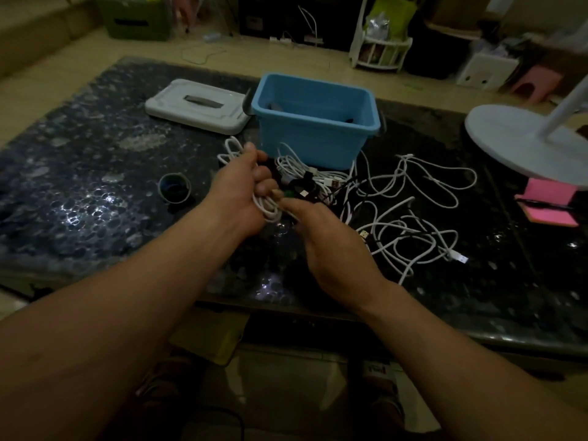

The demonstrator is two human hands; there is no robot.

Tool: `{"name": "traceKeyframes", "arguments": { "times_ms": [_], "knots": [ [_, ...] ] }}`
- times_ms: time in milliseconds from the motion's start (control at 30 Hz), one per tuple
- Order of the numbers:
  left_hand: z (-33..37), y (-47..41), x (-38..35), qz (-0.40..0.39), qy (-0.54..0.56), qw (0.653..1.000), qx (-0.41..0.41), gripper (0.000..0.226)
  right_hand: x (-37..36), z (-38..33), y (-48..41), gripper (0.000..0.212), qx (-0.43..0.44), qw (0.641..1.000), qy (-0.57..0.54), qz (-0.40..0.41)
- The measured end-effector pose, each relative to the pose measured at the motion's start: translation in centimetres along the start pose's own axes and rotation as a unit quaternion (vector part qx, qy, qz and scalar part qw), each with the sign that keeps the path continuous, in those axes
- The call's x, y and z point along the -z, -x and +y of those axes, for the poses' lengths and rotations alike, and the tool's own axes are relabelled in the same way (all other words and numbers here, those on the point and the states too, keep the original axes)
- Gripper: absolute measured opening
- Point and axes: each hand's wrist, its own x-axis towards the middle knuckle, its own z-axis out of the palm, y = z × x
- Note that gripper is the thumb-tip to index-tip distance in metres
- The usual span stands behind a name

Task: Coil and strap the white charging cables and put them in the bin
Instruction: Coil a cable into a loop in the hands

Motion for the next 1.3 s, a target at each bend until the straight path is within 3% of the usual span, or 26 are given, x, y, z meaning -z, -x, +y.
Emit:
{"name": "traceKeyframes", "arguments": {
  "times_ms": [133, 267, 433, 533, 600, 667, 733, 833, 967, 1133, 1200, 1300],
  "knots": [
    [2.8, -0.7, 1.6, 0.001, 0.013, 1.0, -0.01, 0.04, 1.4, 2.7, -0.3, 0.014, -0.05, 0.998, -0.011, -0.026],
    [2.5, 0.3, 1.3, -0.055, -0.106, 0.993, 0.008, 0.041, 2.9, 4.9, -1.0, 0.018, -0.089, 0.994, 0.009, -0.07],
    [2.2, 0.3, 1.1, -0.059, -0.202, 0.977, -0.013, 0.05, 3.5, 6.0, -1.4, 0.022, -0.124, 0.983, 0.035, -0.133],
    [2.4, 0.4, 1.2, -0.056, -0.27, 0.961, -0.027, 0.054, 4.3, 6.3, -1.2, 0.027, -0.141, 0.982, 0.043, -0.118],
    [1.6, 1.0, 0.8, -0.05, -0.369, 0.927, -0.045, 0.055, 4.5, 6.2, -1.1, 0.04, -0.154, 0.983, 0.057, -0.083],
    [0.3, 1.6, 0.3, -0.055, -0.497, 0.863, -0.076, 0.057, 4.6, 5.4, -1.3, 0.048, -0.137, 0.988, 0.065, -0.037],
    [-1.0, 1.9, 0.0, -0.087, -0.567, 0.812, -0.107, 0.056, 4.8, 4.5, -2.1, 0.045, -0.104, 0.994, 0.038, -0.024],
    [-2.2, 2.2, -0.2, -0.129, -0.595, 0.778, -0.153, 0.044, 4.8, 3.5, -3.3, 0.031, -0.058, 0.995, -0.011, -0.077],
    [-2.5, 2.5, -0.1, -0.155, -0.591, 0.781, -0.13, 0.048, 4.9, 3.0, -2.9, 0.009, -0.072, 0.991, -0.08, -0.077],
    [-2.7, 2.7, -0.3, -0.208, -0.509, 0.835, -0.016, 0.058, 5.5, 2.4, -2.6, 0.019, -0.078, 0.984, -0.159, -0.018],
    [-2.7, 2.7, 0.0, -0.252, -0.489, 0.835, 0.017, 0.048, 5.5, 2.5, -2.5, 0.021, -0.086, 0.984, -0.156, -0.006],
    [-2.4, 2.6, 0.4, -0.306, -0.506, 0.805, 0.033, 0.029, 5.9, 3.1, -2.2, 0.024, -0.11, 0.981, -0.158, 0.007]
  ]
}}
